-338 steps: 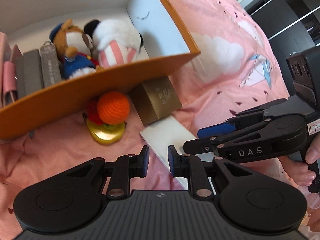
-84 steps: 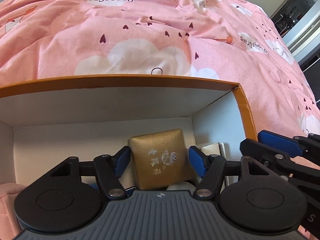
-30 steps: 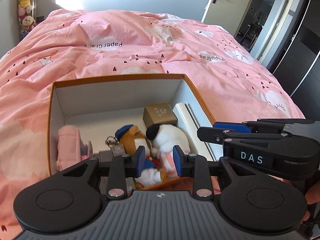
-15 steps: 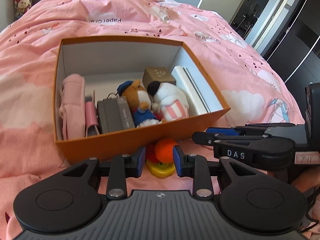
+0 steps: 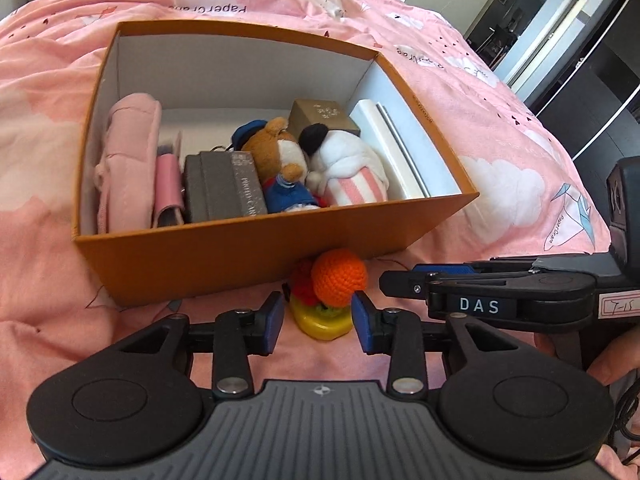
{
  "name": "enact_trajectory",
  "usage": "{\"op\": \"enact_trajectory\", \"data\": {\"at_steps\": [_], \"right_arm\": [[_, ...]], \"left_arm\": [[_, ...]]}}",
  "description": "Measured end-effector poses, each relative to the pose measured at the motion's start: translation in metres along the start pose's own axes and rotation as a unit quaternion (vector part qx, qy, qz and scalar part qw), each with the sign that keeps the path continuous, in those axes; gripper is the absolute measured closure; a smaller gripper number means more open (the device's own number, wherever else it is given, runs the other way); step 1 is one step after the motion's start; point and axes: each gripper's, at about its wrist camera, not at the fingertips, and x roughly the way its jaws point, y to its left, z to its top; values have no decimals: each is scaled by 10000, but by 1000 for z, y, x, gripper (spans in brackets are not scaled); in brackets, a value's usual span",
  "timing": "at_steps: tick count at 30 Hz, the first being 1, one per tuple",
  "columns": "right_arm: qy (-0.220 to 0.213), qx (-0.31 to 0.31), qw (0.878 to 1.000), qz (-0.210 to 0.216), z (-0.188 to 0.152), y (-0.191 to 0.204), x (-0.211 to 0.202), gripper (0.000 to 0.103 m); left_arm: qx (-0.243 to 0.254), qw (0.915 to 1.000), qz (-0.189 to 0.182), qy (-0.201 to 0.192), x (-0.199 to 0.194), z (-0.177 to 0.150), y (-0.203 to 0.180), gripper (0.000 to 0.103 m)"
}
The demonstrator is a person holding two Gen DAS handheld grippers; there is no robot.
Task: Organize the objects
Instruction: 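Grasp the orange crochet ball with the left tool while the right tool grasps the yellow tape measure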
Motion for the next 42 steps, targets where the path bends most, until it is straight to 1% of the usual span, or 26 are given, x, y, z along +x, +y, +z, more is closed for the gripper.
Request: {"op": "enact_trajectory", "data": {"at_steps": [1,2,4,7,11,16,18,19,23,26,29,31,34,36,37,39,42], "right_arm": [[27,48,10000,-39,0,-2,1,69],[56,100,9999,-60,0,-5,3,75],[116,185,9998,13,0,-9,6,79],[109,197,9997,18,1,-12,10,84],[49,214,9996,-159,2,-18,10,83],[116,330,9993,-140,3,-25,14,82],[136,361,9992,-144,4,-28,15,78],[142,369,9991,-149,4,-29,15,74],[196,385,9990,-116,6,-29,19,74],[214,354,9991,-2,6,-27,21,74],[221,231,9994,123,7,-22,22,74],[254,122,9993,241,7,-20,23,72],[342,-144,9986,370,7,-10,27,62],[415,-355,9975,445,7,-2,31,59],[454,-475,9967,476,6,4,32,54],[509,-723,9949,491,3,14,36,51],[550,-1084,9919,361,0,26,43,46]], "left_arm": [[71,10000,-16,-23,3,0,-3,57],[139,9999,-33,-13,6,1,-7,55],[274,9996,-4,28,14,2,-13,55],[489,9986,173,83,25,1,-22,55],[813,9957,429,102,35,1,-35,55],[1362,9873,819,58,48,0,-53,54],[1457,9850,921,71,54,0,-55,54],[1450,9850,933,121,58,0,-54,55],[1410,9853,948,162,59,-1,-50,56],[1343,9848,1076,239,55,-1,-45,57],[1018,9894,955,395,42,-2,-31,57],[820,9908,993,425,33,-3,-21,57],[625,9904,1178,370,21,-4,-11,57],[483,9900,1291,306,14,-3,-6,57],[407,9898,1338,273,11,-2,-3,57],[304,9897,1378,250,8,-1,2,57],[234,9900,1372,248,7,-2,6,57]]}}
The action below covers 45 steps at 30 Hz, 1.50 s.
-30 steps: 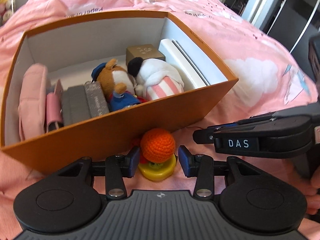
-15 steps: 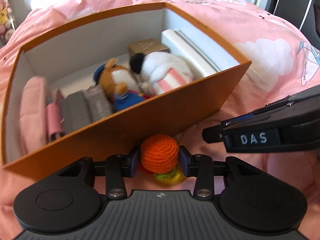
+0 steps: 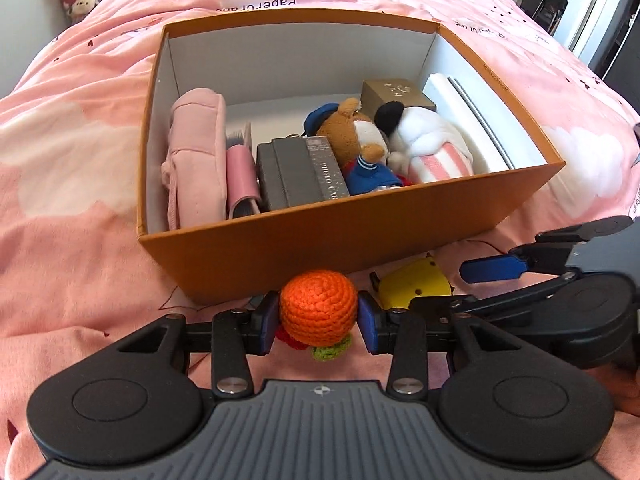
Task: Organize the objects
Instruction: 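Grasp the orange crochet ball with the left tool while the right tool grasps the yellow tape measure, then lift both held toys and lower them into the storage box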
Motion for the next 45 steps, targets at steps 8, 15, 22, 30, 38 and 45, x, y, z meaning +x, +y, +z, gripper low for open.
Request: {"op": "enact_trajectory", "data": {"at_steps": [8,15,22,30,38,45], "right_arm": [[216,-526,9980,-261,6,16,20,39],[333,-620,9967,-394,9,20,34,39],[397,-489,9973,-367,8,16,32,45],[194,-192,9996,-108,5,6,-6,45],[-164,-544,9984,75,4,13,-79,45],[-922,-642,9929,389,30,14,-121,45]], "left_arm": [[-114,9999,29,-42,-4,-3,8,57],[-126,9999,71,-79,-6,-3,8,57],[-163,9998,-41,-147,-14,-2,9,57],[-76,9987,-357,-368,-34,0,7,57],[-133,9941,-784,-736,-68,18,13,57],[-76,9916,-797,-1016,-83,60,25,57]]}}
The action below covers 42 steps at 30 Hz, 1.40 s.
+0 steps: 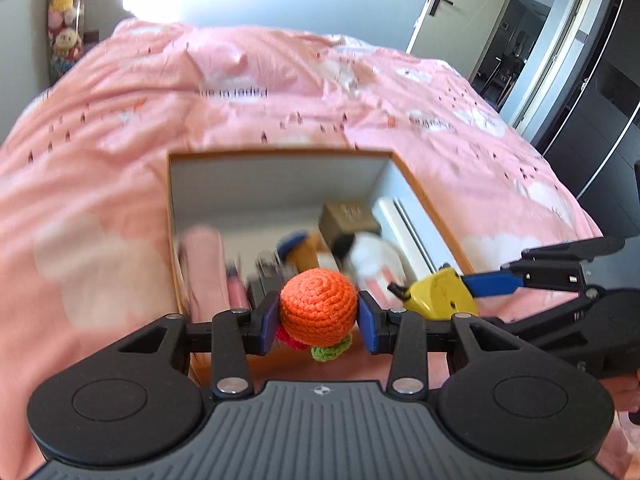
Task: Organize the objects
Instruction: 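Lift both held toys and lower them into the storage box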
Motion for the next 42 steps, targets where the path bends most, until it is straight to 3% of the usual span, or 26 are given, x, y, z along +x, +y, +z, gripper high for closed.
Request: {"op": "enact_trajectory", "data": {"at_steps": [5,10,13,17,23,27,37,42], "right_arm": [[-223,-83,9996,-161,50,-16,30,45],[-62,211,9996,-153,101,-50,83,45],[28,-104,9992,-385,120,-59,124,45],[328,-155,9992,-185,126,-67,157,45],[613,-386,9970,-261,130,-64,191,45],[770,-618,9937,-537,128,-64,208,45],[1130,-762,9884,-666,121,-67,224,45],[1073,-912,9878,-659,126,-66,206,43]], "left_arm": [[313,9993,177,31,29,41,17,57],[829,9957,291,301,71,69,32,57],[1064,9920,546,417,92,74,35,57],[1012,9914,631,531,108,82,45,57],[1206,9871,716,766,126,88,50,57],[1229,9858,704,902,136,87,51,57],[1095,9856,587,1145,153,89,59,57],[1482,9755,595,1510,168,93,52,57]]}}
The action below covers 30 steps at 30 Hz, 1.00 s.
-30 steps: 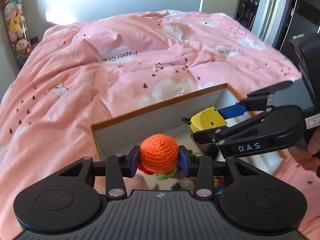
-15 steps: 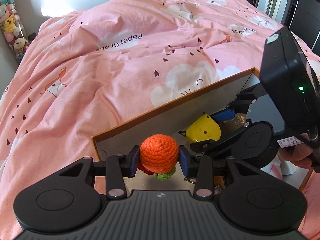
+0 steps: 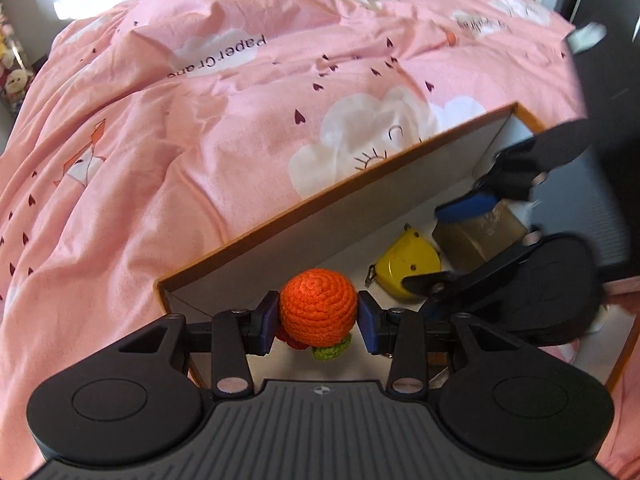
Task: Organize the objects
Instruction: 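Lift both held toys and lower them into the storage box, then open the left tool releasing the crochet ball while the right tool releases the tape measure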
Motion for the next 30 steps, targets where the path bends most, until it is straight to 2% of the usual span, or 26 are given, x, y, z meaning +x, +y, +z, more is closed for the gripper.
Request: {"op": "enact_trajectory", "data": {"at_steps": [4,7,11,15,21,23,26,30], "right_arm": [[-267,-55,9996,-103,-10,-5,-33,43],[-419,67,9990,-101,-22,-9,-47,44],[-410,453,9981,102,-27,-19,-55,52],[-482,473,9977,110,-35,-19,-64,52],[-727,718,9947,101,-46,-20,-69,52],[-675,768,9946,159,-46,-21,-68,52],[-649,835,9942,220,-46,-21,-71,51],[-695,729,9948,151,-52,-15,-73,51]], "left_arm": [[-68,9997,-213,117,10,2,-7,57],[-100,9994,-156,279,18,0,-15,57],[-107,9974,32,713,28,5,-18,57],[-519,9937,-211,971,35,3,-11,56],[-606,9909,-248,1177,39,-6,-12,55],[-596,9897,-334,1262,39,-5,-11,50],[-661,9921,-283,1033,27,-3,-8,39],[-722,9940,-335,754,10,-10,-8,39]]}}
